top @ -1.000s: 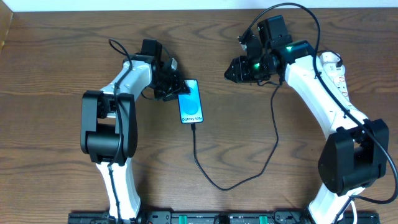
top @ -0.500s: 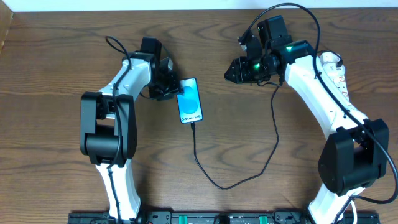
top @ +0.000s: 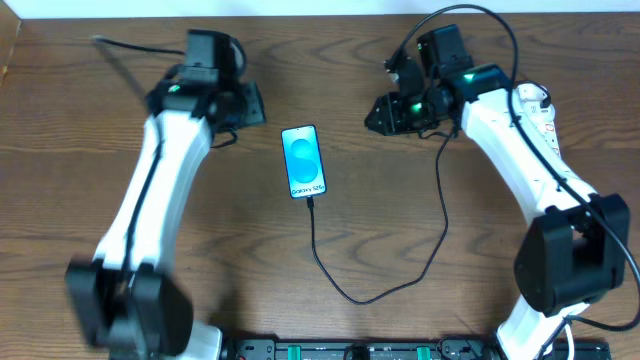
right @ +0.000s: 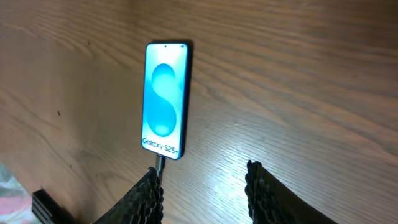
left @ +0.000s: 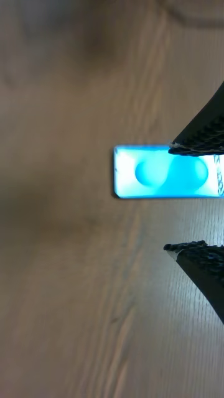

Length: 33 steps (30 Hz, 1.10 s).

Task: Plug charger to phone and switch on socket
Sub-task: 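Release the phone and raise the left gripper away, then move the right gripper to the power button beside the plugged charger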

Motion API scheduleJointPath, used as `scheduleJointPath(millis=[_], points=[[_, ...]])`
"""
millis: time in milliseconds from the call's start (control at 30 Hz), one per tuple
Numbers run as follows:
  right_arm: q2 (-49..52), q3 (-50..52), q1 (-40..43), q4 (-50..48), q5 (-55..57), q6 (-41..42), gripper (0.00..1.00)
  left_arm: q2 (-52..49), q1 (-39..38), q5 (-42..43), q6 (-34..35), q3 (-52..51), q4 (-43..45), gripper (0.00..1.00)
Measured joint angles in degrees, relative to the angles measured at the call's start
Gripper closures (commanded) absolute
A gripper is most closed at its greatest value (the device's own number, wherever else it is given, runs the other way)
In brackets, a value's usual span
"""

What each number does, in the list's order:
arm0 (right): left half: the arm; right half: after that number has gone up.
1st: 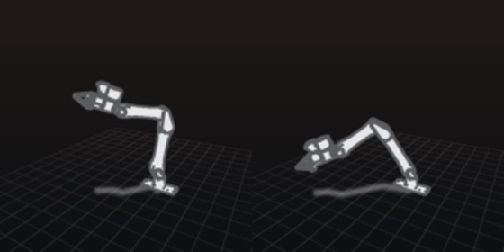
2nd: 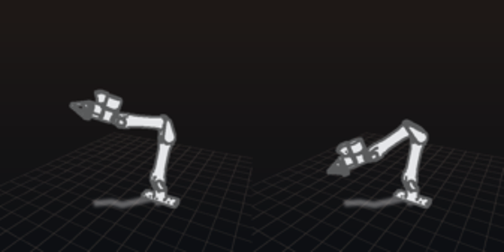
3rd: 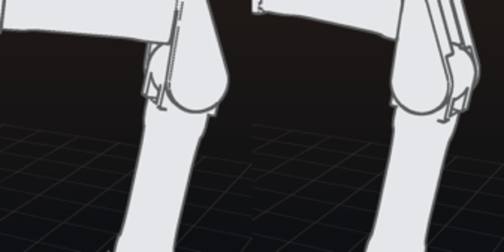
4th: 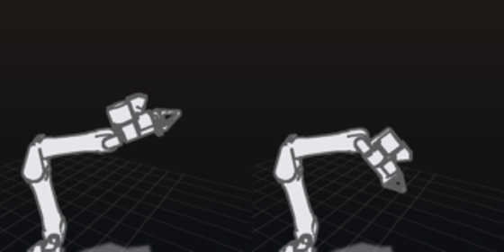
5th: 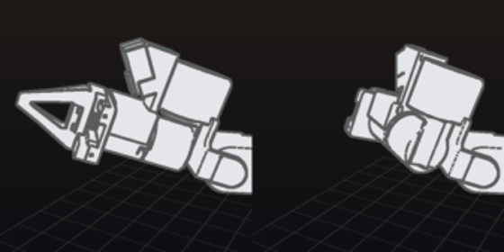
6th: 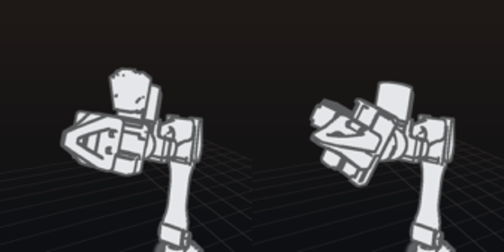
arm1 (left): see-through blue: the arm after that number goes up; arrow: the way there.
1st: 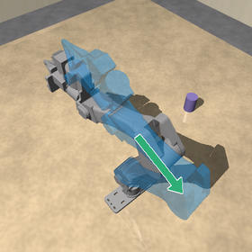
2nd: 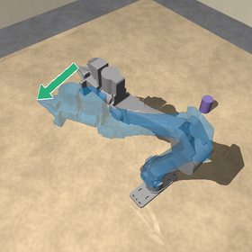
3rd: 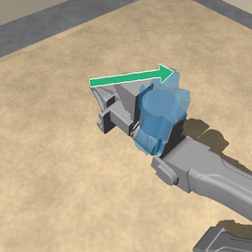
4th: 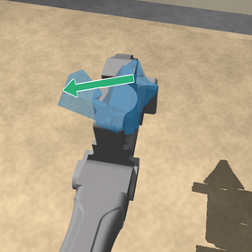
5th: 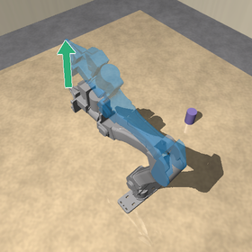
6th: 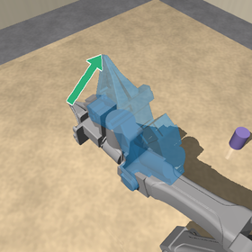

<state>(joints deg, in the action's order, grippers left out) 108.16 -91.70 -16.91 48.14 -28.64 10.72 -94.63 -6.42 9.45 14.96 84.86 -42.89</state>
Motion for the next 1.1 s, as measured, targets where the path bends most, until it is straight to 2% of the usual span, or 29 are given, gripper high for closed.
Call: scheduleJointPath(millis=[167,200,267,300,367,533,567,667,900,1100], points=[[-4.81,0.02,5.01,1.86,0.90,-0.92,0.60,10.29,0.00,-0.68,0.02,0.04,-0.02,0.53],[-6.40,0.02,6.58,2.38,1.14,-1.05,0.63,12.00,0.00,-0.81,0.00,0.04,-0.04,0.44],[-9.35,0.00,9.81,3.32,1.49,-1.66,0.67,14.53,0.00,-0.83,-0.07,0.04,-0.13,0.42],[-10.60,0.00,11.30,3.72,1.55,-1.92,0.72,15.63,0.00,-0.83,0.00,0.04,-0.20,0.36],[-12.81,-0.02,14.86,4.46,1.64,-2.43,0.79,17.16,0.00,-0.83,-0.04,0.04,-0.22,0.33],[-14.58,-0.07,24.22,6.34,1.73,-3.15,0.97,18.36,0.00,-0.83,-0.04,0.04,-0.59,0.23],[-14.47,-0.07,26.32,6.69,1.81,-3.32,0.99,18.32,0.00,-0.83,-0.02,0.04,-0.72,0.15],[-14.43,-0.07,31.21,6.84,1.66,-3.32,0.99,18.25,0.00,-0.83,0.07,0.04,-0.98,0.11],[-13.92,-0.07,39.28,6.03,1.62,-3.34,0.99,18.25,0.00,-0.83,0.02,0.04,-1.03,0.10],[-10.34,-0.07,43.01,6.05,1.60,-3.34,0.99,18.25,0.00,-0.83,0.02,0.04,-1.03,0.09]])
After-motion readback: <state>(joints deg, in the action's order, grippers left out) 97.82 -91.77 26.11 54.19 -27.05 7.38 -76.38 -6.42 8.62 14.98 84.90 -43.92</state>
